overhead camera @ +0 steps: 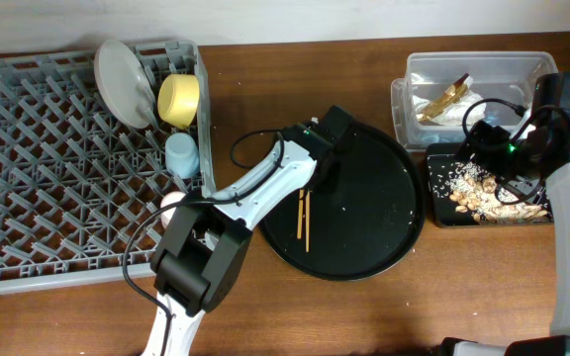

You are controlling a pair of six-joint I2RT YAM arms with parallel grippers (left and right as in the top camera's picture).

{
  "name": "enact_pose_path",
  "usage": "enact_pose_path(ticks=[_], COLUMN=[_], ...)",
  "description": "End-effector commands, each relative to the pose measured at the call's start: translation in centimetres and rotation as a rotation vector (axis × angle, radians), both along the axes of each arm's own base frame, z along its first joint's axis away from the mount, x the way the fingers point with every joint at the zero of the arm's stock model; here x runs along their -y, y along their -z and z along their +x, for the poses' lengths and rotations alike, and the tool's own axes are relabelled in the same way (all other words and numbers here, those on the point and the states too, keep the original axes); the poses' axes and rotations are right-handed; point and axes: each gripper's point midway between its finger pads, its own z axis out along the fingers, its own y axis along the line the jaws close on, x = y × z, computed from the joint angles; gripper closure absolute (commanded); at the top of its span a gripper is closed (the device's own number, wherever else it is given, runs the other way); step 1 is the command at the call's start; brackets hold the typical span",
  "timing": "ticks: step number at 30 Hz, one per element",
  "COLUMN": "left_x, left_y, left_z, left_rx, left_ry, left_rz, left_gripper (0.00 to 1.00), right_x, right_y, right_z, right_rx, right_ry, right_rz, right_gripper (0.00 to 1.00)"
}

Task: Sort waste into correct bins and load items into the dishwasher rack
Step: 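Grasp one wooden chopstick on the black tray with the left gripper, then carry the chopstick with the left gripper and drop it into the rack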

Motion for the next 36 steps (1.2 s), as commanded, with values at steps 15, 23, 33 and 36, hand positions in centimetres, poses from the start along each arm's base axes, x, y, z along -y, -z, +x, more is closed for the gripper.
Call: enact_pose_path(ticks=[15, 23, 33, 36], left_x=[0.4, 0.7, -6.0, -11.2], left_y=[4.2, 3.6, -18.0, -20.8], left_z=[-1.1, -0.8, 3.7, 3.9], left_rx=[-0.065, -0.062, 0.084, 0.079], left_ry=[-0.004, -0.003, 0.008, -0.042], left_rz=[0.032, 0.03, 0.034, 0.043], left_gripper=[0.65, 1.0, 1.0, 1.0], right_x=[0.4, 0.4, 0.4, 0.4], right_y=[0.2, 0.2, 0.2, 0.2], right_z=[-0.1, -0.1, -0.1, -0.1], right_rx=[-0.008, -0.008, -0.008, -0.008], right_ry=[0.011, 0.011, 0.011, 0.011], right_rz=[-0.009, -0.009, -0.009, -0.009], right_gripper=[0.01, 0.01, 0.02, 0.02])
